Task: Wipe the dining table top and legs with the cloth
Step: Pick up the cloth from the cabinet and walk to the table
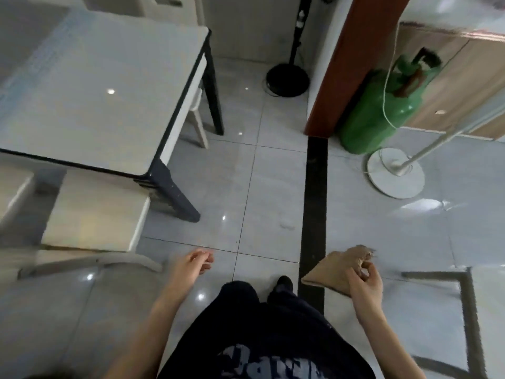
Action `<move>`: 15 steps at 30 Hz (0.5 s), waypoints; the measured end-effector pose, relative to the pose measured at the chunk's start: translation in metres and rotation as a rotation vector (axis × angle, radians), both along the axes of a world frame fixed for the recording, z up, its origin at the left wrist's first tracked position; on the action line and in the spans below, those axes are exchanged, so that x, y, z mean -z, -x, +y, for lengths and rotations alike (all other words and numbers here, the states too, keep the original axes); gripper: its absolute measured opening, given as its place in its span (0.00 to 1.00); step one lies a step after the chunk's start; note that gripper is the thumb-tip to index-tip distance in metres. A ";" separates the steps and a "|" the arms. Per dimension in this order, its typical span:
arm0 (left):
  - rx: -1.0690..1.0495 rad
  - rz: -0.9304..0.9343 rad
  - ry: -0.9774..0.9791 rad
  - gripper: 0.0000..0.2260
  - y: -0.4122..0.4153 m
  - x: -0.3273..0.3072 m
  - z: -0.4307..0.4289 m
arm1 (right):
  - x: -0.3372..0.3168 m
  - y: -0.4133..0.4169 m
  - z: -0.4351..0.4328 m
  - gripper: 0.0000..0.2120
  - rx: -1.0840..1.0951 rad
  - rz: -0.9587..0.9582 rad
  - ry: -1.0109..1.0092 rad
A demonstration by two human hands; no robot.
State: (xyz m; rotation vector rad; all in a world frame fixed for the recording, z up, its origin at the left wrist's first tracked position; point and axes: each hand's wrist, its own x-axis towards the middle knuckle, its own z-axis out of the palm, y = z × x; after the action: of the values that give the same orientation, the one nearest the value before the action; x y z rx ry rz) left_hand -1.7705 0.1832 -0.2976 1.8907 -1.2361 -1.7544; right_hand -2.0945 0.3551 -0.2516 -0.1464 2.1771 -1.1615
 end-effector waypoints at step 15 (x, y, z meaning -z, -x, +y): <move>-0.549 -0.064 -0.001 0.10 0.038 0.004 -0.028 | 0.017 0.068 -0.256 0.10 -0.749 -0.001 -0.030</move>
State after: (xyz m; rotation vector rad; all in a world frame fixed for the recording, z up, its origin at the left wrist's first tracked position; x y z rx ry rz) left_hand -1.8089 0.1555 -0.3013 2.0449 -0.6374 -1.4065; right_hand -2.1629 0.0993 -0.2689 -0.8611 1.8628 -0.6873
